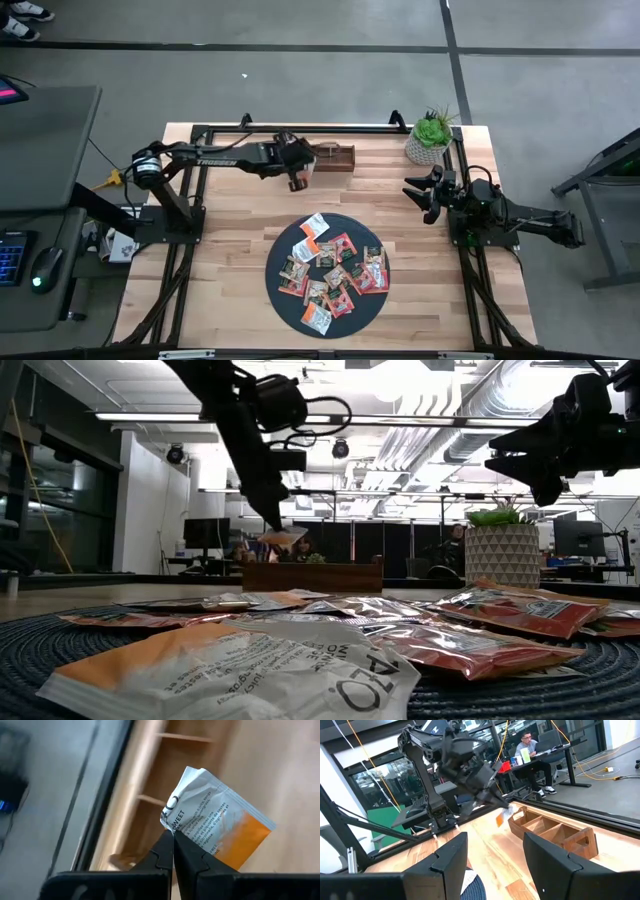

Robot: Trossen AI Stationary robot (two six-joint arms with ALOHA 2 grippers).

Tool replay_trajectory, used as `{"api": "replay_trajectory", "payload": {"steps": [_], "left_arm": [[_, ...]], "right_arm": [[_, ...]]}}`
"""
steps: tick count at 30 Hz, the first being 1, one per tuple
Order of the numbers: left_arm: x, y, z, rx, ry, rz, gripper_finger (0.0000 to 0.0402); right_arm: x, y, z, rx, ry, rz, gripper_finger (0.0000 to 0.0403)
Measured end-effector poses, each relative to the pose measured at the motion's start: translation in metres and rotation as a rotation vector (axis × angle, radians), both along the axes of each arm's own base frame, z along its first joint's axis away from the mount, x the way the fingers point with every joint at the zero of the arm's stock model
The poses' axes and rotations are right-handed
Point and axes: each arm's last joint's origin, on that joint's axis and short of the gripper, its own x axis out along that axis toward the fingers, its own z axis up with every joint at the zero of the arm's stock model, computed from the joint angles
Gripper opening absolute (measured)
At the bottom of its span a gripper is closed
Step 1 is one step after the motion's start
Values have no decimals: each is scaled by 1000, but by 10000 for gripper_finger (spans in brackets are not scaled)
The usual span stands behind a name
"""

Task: Pick & Place Tea
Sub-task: Put the white tea bag into the left section of the wooden organizer

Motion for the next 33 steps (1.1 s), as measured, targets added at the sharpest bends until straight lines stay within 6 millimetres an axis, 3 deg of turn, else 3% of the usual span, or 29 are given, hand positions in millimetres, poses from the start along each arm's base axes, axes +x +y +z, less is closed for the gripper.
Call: {"api": "replay_trajectory", "payload": {"steps": [10,16,24,33], "left_arm": [[-7,23,4,110,-69,234,0],[-9,33,5,129,-106,272,0],[-17,42,-8,142,-134,340,0],[-14,42,-11,161,-173,288,0]], "right_arm": [[0,0,0,0,0,0,188],[0,0,0,0,0,0,188],[0,0,0,0,1,0,188],[0,0,0,0,1,0,188]]}}
